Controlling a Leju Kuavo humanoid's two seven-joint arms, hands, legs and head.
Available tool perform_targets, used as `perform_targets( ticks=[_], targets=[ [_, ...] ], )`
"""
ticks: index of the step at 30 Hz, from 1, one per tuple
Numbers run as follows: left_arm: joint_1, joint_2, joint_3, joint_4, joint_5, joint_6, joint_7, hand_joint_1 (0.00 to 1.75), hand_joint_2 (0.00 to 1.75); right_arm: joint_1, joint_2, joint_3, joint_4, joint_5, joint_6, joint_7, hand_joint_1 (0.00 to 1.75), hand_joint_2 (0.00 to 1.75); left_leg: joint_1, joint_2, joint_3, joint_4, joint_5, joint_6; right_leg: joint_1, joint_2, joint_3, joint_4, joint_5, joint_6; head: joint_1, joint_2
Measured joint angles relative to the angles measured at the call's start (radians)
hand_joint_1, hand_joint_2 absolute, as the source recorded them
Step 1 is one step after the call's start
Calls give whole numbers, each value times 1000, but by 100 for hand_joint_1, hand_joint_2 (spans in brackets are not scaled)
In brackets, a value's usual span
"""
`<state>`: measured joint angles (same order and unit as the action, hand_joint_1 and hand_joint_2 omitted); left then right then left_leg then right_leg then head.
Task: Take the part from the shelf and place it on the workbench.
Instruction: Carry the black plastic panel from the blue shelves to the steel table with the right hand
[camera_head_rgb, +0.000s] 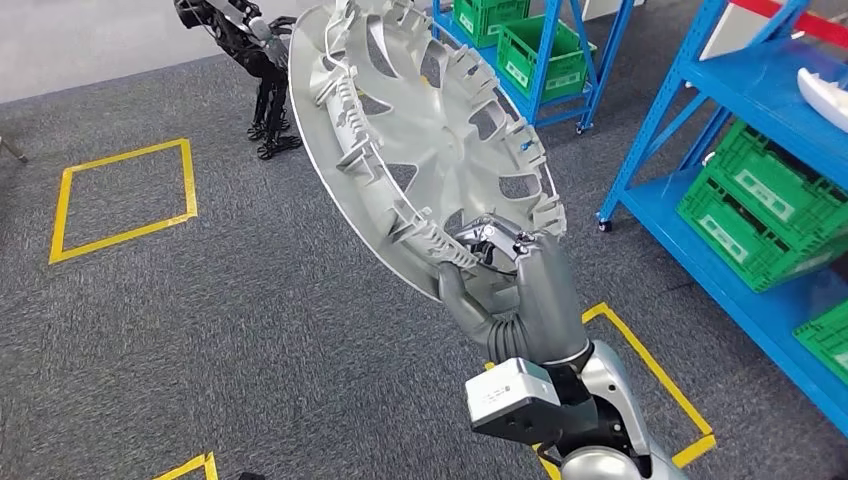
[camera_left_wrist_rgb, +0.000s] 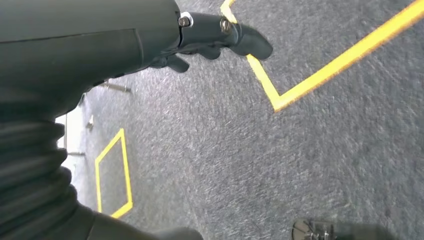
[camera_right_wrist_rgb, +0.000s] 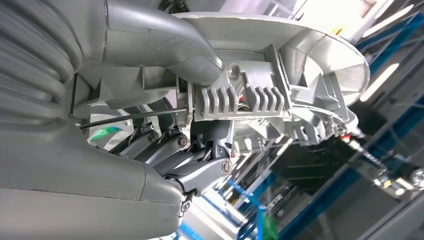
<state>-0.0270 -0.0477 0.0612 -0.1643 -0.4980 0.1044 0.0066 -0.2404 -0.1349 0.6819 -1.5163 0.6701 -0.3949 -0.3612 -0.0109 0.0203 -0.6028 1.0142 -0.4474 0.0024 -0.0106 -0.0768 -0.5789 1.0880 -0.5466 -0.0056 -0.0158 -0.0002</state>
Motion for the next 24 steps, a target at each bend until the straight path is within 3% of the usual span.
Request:
perform_targets(
  ticks=[2,4,5,6,8,9,11,13,15,18,20,21,24],
  targets=[
    [-4,0,0,0,1,0,-1,0,175,4,0,1,-1,4,0,-2,175,175,4,-21,7,-7,4,8,0,54,-50,103,-52,4,3,0],
    [-7,0,0,0,1,0,-3,0,175,9,-1,2,-1,6,1,-2,175,175,5,-45,6,-3,2,12,-1,74,-119,221,-91,8,5,0],
    [-6,-1,0,0,1,0,-3,0,175,10,-1,3,-1,7,1,-2,175,175,6,-58,6,0,0,11,-2,75,-133,235,-82,9,5,0],
    [-6,-1,0,0,1,0,-3,0,175,11,-1,4,-1,7,2,-2,175,175,8,-73,6,4,-3,9,-4,77,-129,211,-53,11,6,0],
    [-5,-1,0,0,1,0,-3,0,175,11,-1,5,-1,7,3,-2,175,175,11,-99,3,19,-11,-1,-10,99,-79,85,23,16,7,0],
    [-5,-1,0,0,1,0,-3,0,175,11,-1,6,-1,8,4,-2,175,175,12,-110,-1,27,-16,-7,-12,113,-57,32,45,16,8,0],
    [-5,0,0,0,1,0,-3,0,175,11,-1,7,-2,9,6,-2,175,175,12,-126,-10,35,-21,-20,-11,126,-43,-7,53,9,9,0],
    [-1,2,0,1,1,0,-4,0,175,10,2,8,-3,11,8,0,175,175,13,-136,-15,31,-21,-31,-9,110,-43,-10,56,-6,9,0],
    [2,1,0,1,1,0,-4,0,175,9,7,8,-5,13,8,2,175,175,12,-107,-29,59,-39,-40,-11,94,-38,-15,57,-19,4,0],
    [0,0,0,1,1,-1,-7,0,175,10,9,8,-8,15,9,2,175,175,14,-38,-111,226,-122,-51,-9,65,-33,-18,53,-31,-7,0],
    [1,0,0,1,1,-1,-7,0,175,10,9,8,-8,15,10,2,175,175,16,-28,-153,303,-140,-53,-7,45,-30,-18,50,-33,-7,0],
    [2,0,0,1,1,-1,-7,0,175,10,10,8,-8,16,11,2,175,175,17,-26,-148,289,-122,-52,-6,35,-28,-18,48,-32,-7,0],
    [1,0,0,0,1,-1,-7,0,175,8,14,8,-8,18,14,6,175,175,13,8,-54,107,-31,-42,-4,9,-17,-18,39,-24,-7,0]
  ],
)
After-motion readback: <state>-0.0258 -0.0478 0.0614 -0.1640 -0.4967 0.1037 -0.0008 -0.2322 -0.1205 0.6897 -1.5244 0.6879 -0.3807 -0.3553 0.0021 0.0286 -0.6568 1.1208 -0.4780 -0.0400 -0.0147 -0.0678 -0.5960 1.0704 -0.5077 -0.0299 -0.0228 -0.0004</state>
